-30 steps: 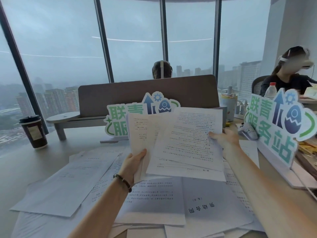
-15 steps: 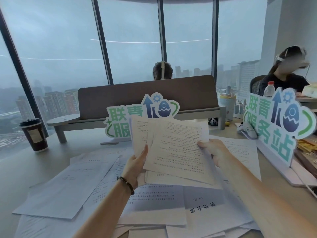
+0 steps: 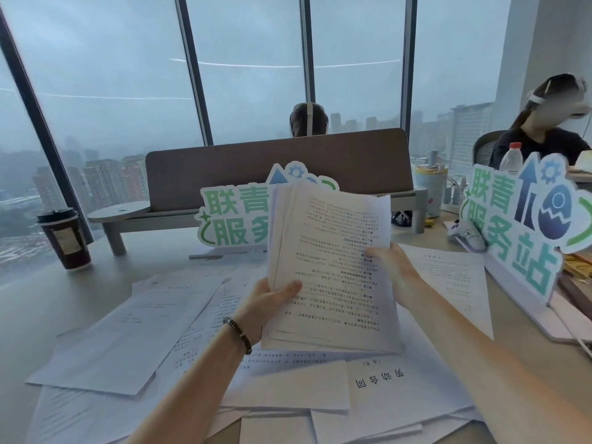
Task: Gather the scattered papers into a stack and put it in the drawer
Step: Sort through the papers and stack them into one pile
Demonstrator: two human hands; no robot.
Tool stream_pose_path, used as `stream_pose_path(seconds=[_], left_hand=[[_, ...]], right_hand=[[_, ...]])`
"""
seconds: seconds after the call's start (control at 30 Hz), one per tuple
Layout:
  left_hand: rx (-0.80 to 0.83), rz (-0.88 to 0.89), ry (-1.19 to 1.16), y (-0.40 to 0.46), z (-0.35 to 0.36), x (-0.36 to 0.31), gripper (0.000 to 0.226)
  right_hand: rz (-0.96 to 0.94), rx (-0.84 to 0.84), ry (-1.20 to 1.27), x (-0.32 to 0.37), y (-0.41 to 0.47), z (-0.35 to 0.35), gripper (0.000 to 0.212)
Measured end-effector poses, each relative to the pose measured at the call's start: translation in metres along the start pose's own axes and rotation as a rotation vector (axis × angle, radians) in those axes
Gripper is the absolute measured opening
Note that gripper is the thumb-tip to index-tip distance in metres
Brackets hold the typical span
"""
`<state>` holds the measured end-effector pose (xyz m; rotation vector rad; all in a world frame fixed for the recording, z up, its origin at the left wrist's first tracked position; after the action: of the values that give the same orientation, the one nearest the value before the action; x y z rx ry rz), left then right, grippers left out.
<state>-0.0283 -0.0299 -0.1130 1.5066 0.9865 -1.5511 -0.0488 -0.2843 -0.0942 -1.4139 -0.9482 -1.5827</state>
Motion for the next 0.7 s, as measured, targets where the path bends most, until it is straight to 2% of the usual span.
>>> stream_pose_path(seconds=[0.1, 0.2, 0.3, 0.4, 0.57, 0.7], left_hand=[[-0.046, 0.089, 0.008, 0.000, 0.000, -0.006, 0.028], [-0.158, 0.191, 0.034, -0.001, 0.000, -0.013, 0.013], [-0.190, 0.246, 0.035, -0.005, 0.003, -0.017, 0.011], [-0.166, 0.227, -0.031, -0.008, 0.003, -0.021, 0.014], [-0.157, 0.177, -0.144, -0.010, 0.001, -0.018, 0.026], [-0.212, 0.234, -0.123, -0.010, 0.002, -0.017, 0.022]], right_hand=[[-0.130, 0.003, 0.012, 0.017, -0.008, 0.001, 0.048], [-0.372, -0.014, -0.060, 0.041, -0.020, 0.007, 0.036], [-0.517, -0.015, -0.074, 0.054, -0.031, 0.015, 0.040], [-0.546, 0.034, -0.083, 0.053, -0.035, 0.020, 0.041], [-0.491, 0.103, -0.068, 0.037, -0.034, 0.026, 0.035], [-0.500, 0.095, -0.143, 0.030, -0.038, 0.033, 0.031]])
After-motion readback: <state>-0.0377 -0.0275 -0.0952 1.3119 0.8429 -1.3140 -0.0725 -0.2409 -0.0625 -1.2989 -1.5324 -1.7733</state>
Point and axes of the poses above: each hand's wrist, its own y-axis towards the middle knuckle, its own z-axis out of the palm, x = y × z, the point moved 3 cm from there along y, towards the middle knuckle, and after that the axes turned 3 degrees about -z, right-handed, at the moved point
